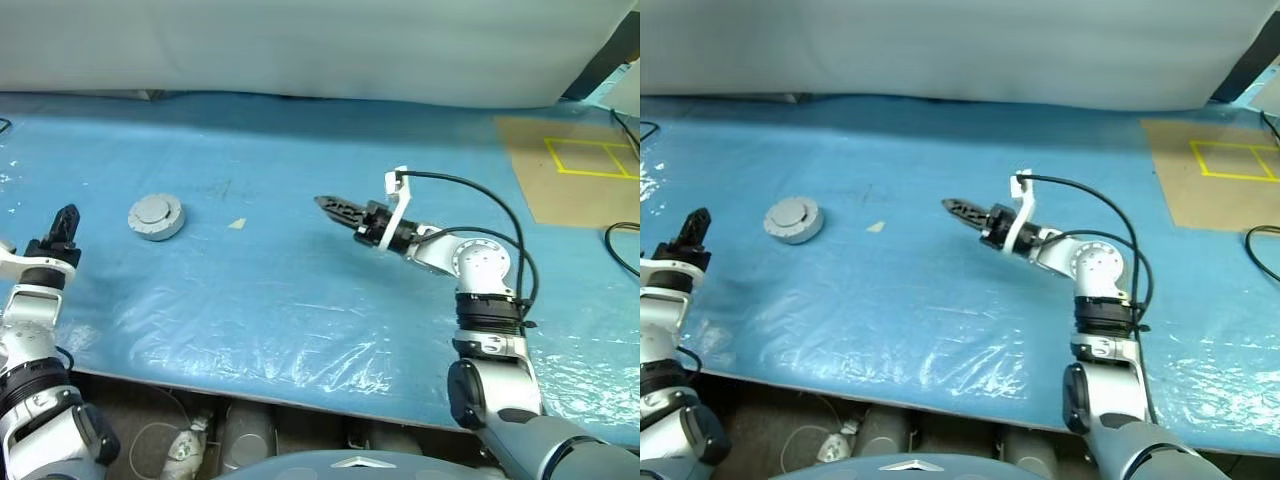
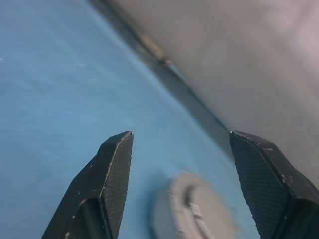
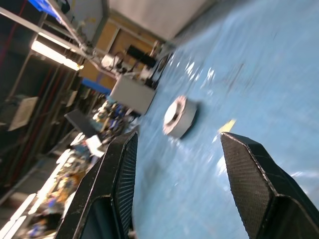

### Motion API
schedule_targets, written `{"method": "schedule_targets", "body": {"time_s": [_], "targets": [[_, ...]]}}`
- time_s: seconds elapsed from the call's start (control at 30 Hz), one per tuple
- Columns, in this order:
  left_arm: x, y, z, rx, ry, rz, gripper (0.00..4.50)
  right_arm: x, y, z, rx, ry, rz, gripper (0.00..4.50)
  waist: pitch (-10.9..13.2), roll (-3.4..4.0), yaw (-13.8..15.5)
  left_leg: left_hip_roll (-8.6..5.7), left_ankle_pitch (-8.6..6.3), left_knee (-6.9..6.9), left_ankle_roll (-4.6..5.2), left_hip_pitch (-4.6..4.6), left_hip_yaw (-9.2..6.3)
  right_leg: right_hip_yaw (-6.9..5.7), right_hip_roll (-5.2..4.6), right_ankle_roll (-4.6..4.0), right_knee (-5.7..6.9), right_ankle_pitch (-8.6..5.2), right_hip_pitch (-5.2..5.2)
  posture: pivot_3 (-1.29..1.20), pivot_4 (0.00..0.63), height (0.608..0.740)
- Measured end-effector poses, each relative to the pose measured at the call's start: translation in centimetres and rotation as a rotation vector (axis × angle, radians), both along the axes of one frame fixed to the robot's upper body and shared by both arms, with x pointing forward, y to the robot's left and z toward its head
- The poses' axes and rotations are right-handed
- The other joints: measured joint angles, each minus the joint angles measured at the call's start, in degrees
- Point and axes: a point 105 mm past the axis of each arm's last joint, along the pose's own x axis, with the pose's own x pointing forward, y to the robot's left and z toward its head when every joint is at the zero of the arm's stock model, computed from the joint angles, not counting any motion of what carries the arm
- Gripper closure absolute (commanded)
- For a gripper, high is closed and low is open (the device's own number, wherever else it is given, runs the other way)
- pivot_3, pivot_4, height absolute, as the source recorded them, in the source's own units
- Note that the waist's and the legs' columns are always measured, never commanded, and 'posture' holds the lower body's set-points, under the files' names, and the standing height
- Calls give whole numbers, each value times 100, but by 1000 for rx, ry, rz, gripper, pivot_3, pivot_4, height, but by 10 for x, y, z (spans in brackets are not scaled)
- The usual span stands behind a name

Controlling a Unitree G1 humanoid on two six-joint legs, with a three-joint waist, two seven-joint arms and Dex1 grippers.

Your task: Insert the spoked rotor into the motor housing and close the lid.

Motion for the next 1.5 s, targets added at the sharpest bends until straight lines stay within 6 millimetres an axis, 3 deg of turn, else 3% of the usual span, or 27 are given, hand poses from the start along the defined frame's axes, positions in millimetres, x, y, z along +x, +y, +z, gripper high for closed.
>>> {"method": "schedule_targets", "body": {"time_s": [0.1,0.2,0.4,0.5,0.6,0.73,1.13,1.33,1.5], "targets": [[1,-56,28,65,-73,-252,1280,0,-23,6,-77,-105,-65,1748,0,1,4,0,0,1,0,4,4,2,0,-2,0,-1,1,0,150,740],[1,-116,40,172,-91,-488,1280,0,-35,2,-180,-160,-101,1748,1,2,-20,4,0,1,1,13,10,8,5,-4,1,-2,2,0,150,740],[-6,-211,21,364,-65,-820,1280,-8,-44,-9,-377,-275,-148,1748,2,4,-41,4,1,-8,2,19,21,21,8,-2,-4,-2,-3,0,150,740],[-5,-236,6,480,-67,-893,1280,-11,-40,-26,-469,-289,-159,1748,2,4,-53,3,1,-16,3,20,21,22,11,-2,-5,-2,-7,0,150,740],[-2,-247,-5,563,-86,-905,1280,-9,-39,-36,-541,-303,-197,1748,2,5,-61,2,1,-13,3,19,20,26,9,-1,-7,-1,-8,0,150,740],[-5,-263,-8,601,-124,-936,1280,-8,-33,-35,-605,-364,-225,1748,2,5,-51,3,1,-13,3,19,21,25,9,-2,-4,-2,-7,0,150,740],[-1,-254,-3,634,-146,-910,1280,-5,-31,-32,-644,-427,-259,1748,2,7,-55,1,0,-12,3,20,22,26,8,-3,-2,-2,-7,0,150,740],[0,-250,-2,650,-147,-892,1280,-3,-22,-46,-742,-478,-225,1748,2,8,-57,1,0,-11,3,21,22,26,8,-3,-2,-2,-6,0,150,740],[0,-249,-1,655,-150,-898,1280,-2,-19,-45,-732,-491,-229,1748,2,8,-56,2,0,-11,4,21,22,26,8,-3,-2,-2,-6,0,150,740]]}}
